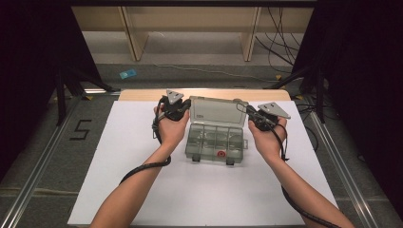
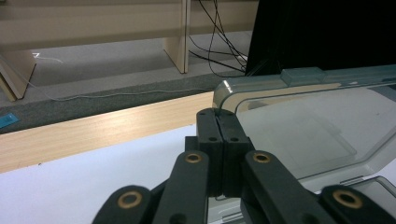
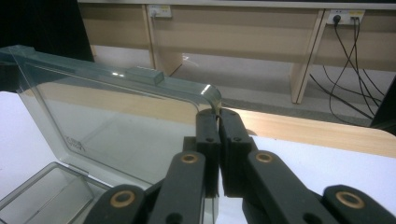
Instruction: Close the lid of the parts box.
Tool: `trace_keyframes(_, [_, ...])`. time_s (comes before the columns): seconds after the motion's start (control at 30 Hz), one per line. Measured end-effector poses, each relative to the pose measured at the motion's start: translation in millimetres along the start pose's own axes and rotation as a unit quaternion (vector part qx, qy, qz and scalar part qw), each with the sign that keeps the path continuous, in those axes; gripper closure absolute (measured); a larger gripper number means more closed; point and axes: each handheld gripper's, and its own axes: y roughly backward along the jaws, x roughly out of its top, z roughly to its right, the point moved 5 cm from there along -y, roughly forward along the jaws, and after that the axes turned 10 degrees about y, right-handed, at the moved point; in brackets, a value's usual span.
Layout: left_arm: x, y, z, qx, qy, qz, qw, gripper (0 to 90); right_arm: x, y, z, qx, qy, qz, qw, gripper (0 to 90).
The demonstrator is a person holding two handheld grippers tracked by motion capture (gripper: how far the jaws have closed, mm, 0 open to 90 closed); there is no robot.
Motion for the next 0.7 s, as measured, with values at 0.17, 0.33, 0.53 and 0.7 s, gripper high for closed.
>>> trace_keyframes(0.17, [-2.4, 3.1, 0.3, -0.003, -0.002, 0.004, 1.0, 89.4, -0.6, 1.6, -0.4, 0.0, 0.003, 0.002, 1.0, 88.2])
trace_keyframes(0.33, [-4.2, 5.2, 0.7, -0.003, -0.007, 0.009, 0.9999, 89.4, -1.8, 4.4, -1.8, 0.005, 0.004, 0.005, 1.0, 88.2])
trace_keyframes(0.53, [-6.6, 8.3, 0.5, -0.007, -0.009, 0.014, 0.9998, 89.4, -3.3, 7.2, -3.7, 0.007, 0.004, 0.005, 1.0, 88.2])
trace_keyframes(0.7, [-8.4, 10.4, 0.8, -0.008, -0.009, 0.016, 0.9998, 89.4, -3.9, 7.6, -3.8, 0.004, 0.012, 0.011, 0.9999, 88.2])
